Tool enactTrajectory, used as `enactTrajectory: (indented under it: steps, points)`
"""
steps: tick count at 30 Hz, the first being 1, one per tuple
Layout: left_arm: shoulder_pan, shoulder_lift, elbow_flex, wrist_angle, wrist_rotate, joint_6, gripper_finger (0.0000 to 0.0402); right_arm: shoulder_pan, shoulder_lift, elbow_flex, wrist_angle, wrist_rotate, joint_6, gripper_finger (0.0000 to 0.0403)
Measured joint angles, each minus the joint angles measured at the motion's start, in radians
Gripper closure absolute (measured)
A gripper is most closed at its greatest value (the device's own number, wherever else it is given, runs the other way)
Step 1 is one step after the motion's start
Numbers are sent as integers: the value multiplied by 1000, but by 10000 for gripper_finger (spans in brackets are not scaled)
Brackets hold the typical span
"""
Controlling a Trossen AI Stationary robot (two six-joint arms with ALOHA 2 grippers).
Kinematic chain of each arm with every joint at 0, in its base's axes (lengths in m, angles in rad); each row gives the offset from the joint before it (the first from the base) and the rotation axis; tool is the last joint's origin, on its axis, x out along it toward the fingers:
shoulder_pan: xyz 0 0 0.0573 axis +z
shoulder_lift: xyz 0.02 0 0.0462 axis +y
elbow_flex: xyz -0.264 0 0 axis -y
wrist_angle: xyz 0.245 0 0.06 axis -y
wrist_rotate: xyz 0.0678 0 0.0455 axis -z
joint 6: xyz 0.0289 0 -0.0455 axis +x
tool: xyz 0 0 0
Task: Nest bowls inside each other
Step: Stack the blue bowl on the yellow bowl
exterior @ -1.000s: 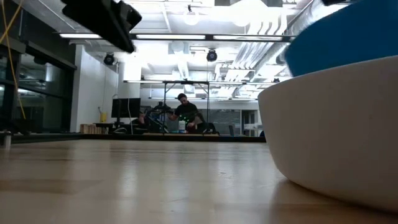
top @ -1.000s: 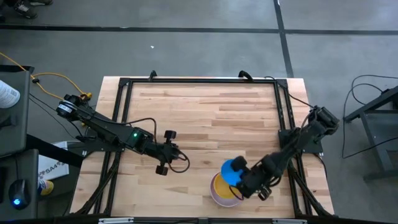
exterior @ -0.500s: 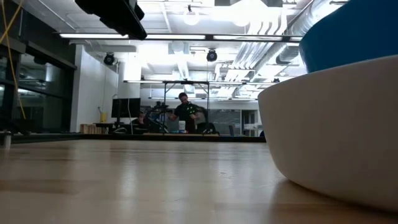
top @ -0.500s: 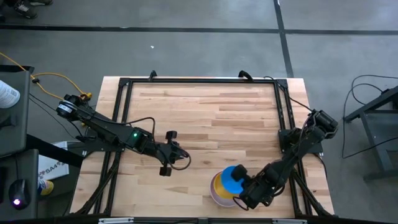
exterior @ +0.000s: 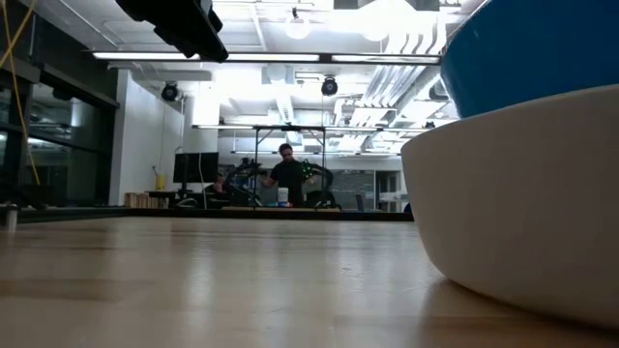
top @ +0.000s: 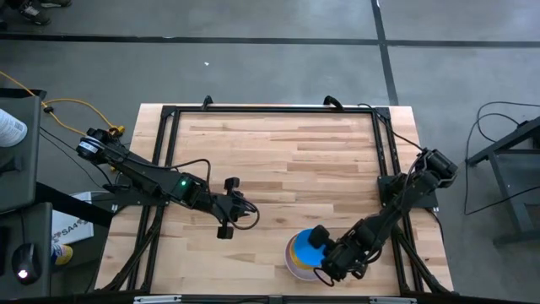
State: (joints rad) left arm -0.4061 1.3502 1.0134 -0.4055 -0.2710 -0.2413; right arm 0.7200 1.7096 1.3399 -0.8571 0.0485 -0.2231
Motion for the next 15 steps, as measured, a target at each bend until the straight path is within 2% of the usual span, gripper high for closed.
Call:
enactTrajectory:
  steps: [7,15]
  points:
    - [0,0,0,-1,0,0,350,-16,7,0,27,-11,-17,400]
    - [0,0,0,-5,1,0,350,-21,110,0,29,-55,-27,400]
